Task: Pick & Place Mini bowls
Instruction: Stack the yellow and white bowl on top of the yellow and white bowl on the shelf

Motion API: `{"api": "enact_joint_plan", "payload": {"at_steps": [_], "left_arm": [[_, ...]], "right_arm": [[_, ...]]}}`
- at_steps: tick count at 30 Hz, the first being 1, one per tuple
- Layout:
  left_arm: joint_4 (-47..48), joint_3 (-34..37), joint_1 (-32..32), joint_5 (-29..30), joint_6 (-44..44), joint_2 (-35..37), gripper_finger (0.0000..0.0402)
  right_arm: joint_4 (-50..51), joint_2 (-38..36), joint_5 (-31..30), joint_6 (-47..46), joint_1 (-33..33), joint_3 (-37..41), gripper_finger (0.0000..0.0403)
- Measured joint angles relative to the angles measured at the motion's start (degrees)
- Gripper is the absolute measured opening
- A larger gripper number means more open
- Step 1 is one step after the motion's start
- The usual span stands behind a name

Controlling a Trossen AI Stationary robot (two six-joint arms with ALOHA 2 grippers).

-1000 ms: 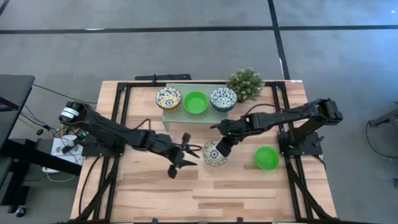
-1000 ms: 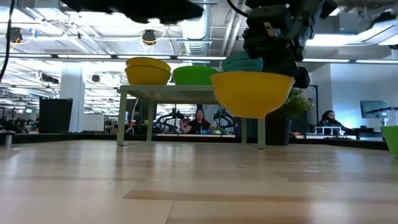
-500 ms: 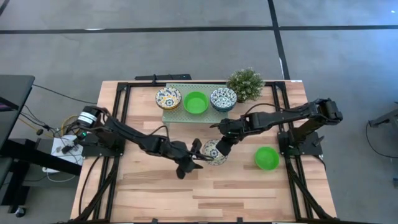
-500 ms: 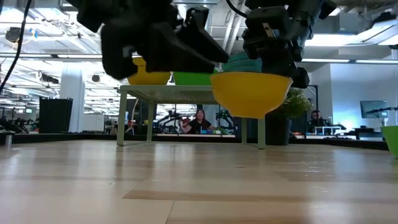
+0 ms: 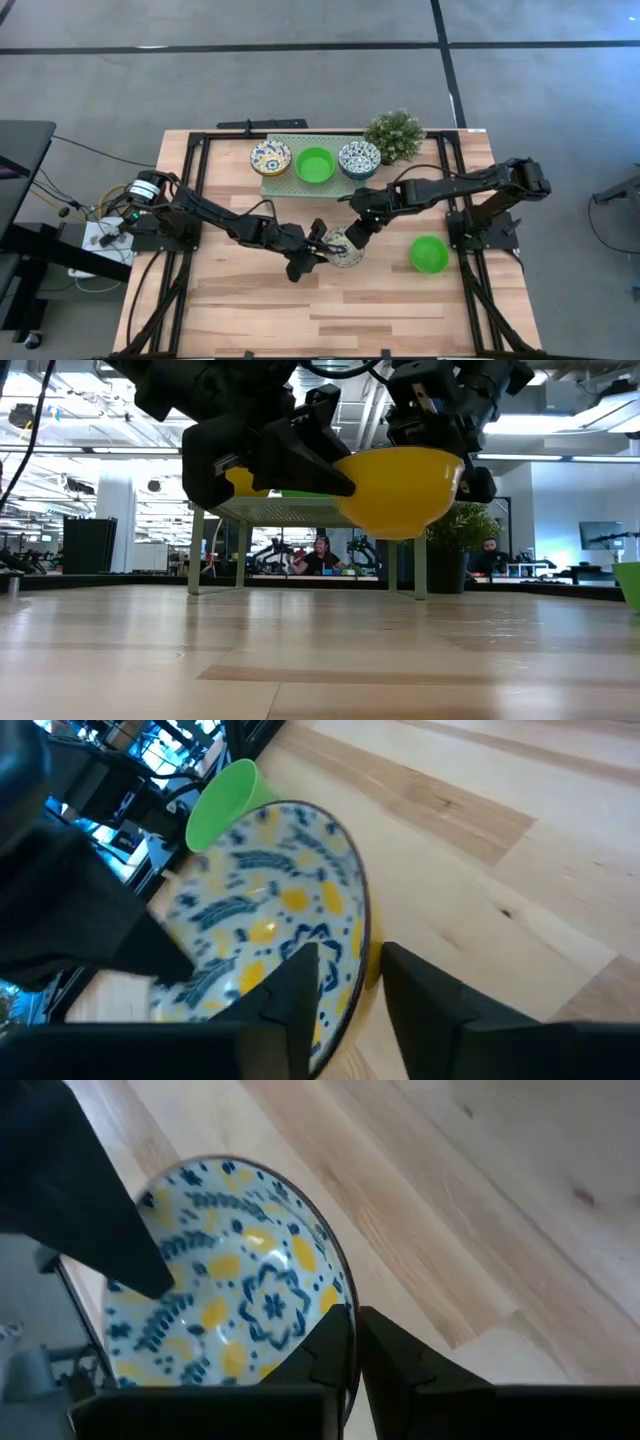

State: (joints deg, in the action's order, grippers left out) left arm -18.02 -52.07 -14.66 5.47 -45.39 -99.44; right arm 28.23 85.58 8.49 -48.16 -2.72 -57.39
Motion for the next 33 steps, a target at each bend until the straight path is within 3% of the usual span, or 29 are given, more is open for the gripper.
{"api": "enact_joint_plan", "payload": {"at_steps": [10, 19, 24, 29, 33], "left_arm": [[0.79, 0.12, -0.06, -0.37, 0.61, -0.12, 0.0015], [2.57, 0.11, -2.52, -3.82, 2.27, -0.02, 0.0012], [3.07, 0.11, -6.08, -4.29, 8.26, 0.0, 0.0018], [9.1, 0.11, -9.62, 4.18, 13.68, 2.49, 0.0012], [16.74, 0.11, -11.85, 10.11, 20.51, 8.72, 0.0015]], "right_arm": [[-4.28, -0.16, 0.92, 2.72, 2.78, -0.2, 0.0068], [-7.82, -0.26, 8.48, 4.63, 4.3, -0.04, 0.0092], [-7.85, -0.24, 8.37, 8.48, 2.21, -0.04, 0.0093], [-7.56, -0.26, 7.74, 12.34, -0.75, -0.04, 0.0093], [-5.58, -1.23, 4.99, 16.38, -3.57, -0.02, 0.0093]]}}
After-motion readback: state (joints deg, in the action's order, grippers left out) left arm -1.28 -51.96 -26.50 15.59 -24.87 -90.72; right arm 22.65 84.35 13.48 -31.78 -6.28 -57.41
